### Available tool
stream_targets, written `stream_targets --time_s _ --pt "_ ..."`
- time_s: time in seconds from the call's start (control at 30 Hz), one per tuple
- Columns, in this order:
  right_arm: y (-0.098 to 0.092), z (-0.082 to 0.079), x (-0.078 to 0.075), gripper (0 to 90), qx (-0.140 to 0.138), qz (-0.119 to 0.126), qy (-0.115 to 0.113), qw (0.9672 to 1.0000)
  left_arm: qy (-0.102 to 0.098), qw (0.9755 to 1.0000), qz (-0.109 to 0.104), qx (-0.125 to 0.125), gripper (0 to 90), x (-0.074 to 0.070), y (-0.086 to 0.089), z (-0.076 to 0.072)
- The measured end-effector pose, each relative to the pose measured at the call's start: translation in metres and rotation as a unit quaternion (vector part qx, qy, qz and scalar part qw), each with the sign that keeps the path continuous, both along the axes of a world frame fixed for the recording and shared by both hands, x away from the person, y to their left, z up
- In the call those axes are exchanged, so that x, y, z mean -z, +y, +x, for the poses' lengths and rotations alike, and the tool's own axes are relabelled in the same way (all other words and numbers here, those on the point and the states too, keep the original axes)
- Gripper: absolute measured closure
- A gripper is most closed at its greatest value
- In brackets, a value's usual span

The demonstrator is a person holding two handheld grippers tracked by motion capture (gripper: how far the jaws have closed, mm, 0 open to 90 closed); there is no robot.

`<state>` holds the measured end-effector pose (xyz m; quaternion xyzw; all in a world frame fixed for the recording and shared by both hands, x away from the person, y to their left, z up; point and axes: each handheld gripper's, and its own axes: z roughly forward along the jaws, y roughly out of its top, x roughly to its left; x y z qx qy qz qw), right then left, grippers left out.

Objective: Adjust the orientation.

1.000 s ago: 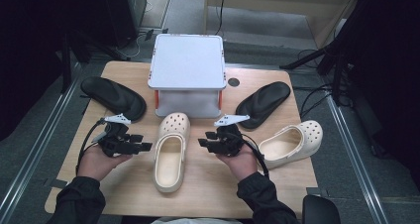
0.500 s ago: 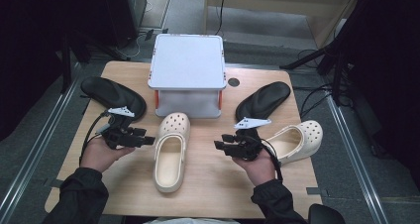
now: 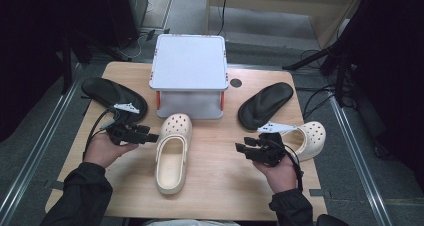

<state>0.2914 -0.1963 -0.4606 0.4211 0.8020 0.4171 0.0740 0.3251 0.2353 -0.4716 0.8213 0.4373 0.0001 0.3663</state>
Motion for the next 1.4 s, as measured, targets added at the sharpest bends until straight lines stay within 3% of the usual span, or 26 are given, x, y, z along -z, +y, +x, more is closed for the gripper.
stream_targets --time_s 0.33,0.8,1.13,1.4 --pt "-0.032 -0.006 0.0 56.0 0.044 -0.012 0.008 0.9989 0.005 0.9999 0.005 0.011 41.6 0.001 -0.006 0.004" --pt "-0.073 -0.006 -0.006 57.5 0.08 -0.009 0.01 0.9967 0.009 0.9998 0.004 0.014 41.7 0.001 -0.009 0.007" --pt "-0.088 0.017 -0.02 57.0 0.079 -0.028 0.003 0.9965 0.013 0.9998 0.005 0.014 42.0 0.002 -0.009 0.008" --pt "-0.117 0.039 -0.034 55.1 0.105 -0.02 -0.006 0.9942 0.013 0.9997 0.009 0.018 42.2 0.003 -0.009 0.008"
